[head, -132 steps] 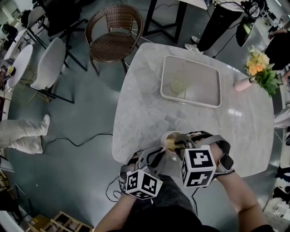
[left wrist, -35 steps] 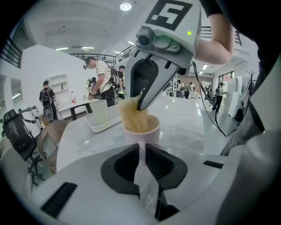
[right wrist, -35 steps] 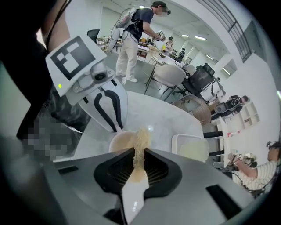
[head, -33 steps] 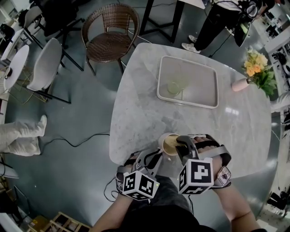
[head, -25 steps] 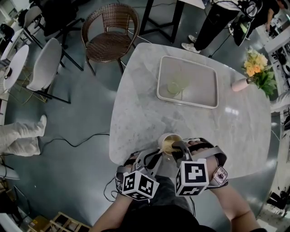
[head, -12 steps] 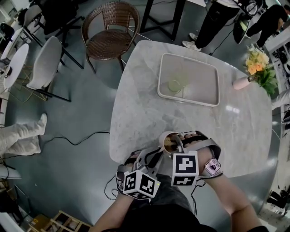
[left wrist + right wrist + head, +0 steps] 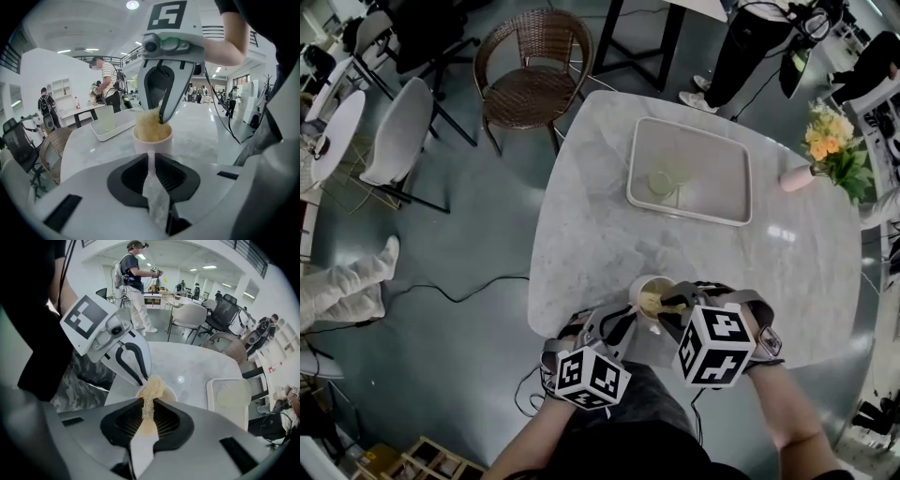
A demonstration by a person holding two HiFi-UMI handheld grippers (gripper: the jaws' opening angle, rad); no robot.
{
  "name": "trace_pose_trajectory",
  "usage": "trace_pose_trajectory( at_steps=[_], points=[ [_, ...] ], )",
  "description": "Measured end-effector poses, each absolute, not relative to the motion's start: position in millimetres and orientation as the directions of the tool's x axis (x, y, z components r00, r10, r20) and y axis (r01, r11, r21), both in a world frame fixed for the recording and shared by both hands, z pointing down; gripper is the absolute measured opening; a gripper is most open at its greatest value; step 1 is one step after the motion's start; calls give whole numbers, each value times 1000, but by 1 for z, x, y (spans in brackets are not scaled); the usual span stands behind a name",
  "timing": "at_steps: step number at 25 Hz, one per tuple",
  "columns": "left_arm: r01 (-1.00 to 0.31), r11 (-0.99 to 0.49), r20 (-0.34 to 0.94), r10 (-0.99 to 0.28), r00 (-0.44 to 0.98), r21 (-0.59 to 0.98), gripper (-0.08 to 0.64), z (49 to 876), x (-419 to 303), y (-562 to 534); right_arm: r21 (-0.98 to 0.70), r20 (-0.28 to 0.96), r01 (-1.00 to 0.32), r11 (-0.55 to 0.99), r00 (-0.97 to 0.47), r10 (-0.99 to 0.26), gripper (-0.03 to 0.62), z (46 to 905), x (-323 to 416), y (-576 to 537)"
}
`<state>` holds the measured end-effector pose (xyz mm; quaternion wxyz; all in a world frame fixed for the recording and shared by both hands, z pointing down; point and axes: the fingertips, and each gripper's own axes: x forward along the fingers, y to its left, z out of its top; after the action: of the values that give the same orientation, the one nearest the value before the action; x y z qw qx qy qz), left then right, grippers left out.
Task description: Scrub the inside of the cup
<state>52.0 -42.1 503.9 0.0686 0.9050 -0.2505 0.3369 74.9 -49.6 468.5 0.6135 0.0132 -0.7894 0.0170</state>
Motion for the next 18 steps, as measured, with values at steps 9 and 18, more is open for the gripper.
trace_pose_trajectory(
  at_steps=[9, 18],
  points=[
    [-463, -886, 613, -372, 697, -12, 97, 491, 51, -49, 55, 933, -173, 983, -342, -112, 63, 431, 82, -58],
    [-485, -874, 562, -420, 713, -38, 123, 460, 44, -64, 68, 864, -379, 923, -439, -245, 63, 411, 91, -59]
  ],
)
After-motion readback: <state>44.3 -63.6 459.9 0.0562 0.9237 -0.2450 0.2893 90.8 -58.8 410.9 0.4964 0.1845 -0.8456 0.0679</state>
